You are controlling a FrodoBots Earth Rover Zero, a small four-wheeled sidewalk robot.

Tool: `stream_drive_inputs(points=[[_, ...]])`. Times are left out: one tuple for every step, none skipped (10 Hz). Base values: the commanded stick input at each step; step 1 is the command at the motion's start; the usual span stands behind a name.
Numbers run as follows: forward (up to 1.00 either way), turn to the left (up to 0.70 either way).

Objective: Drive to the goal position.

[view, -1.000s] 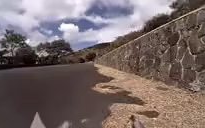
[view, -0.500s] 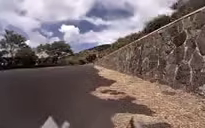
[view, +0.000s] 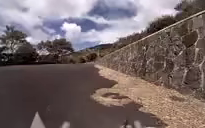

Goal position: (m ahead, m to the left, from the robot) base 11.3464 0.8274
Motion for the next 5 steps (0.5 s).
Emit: stream_drive_inputs(points=[[0.50,0.00],[0.50,0.00],[0.50,0.00],[0.50,0.00],[0.50,0.00]])
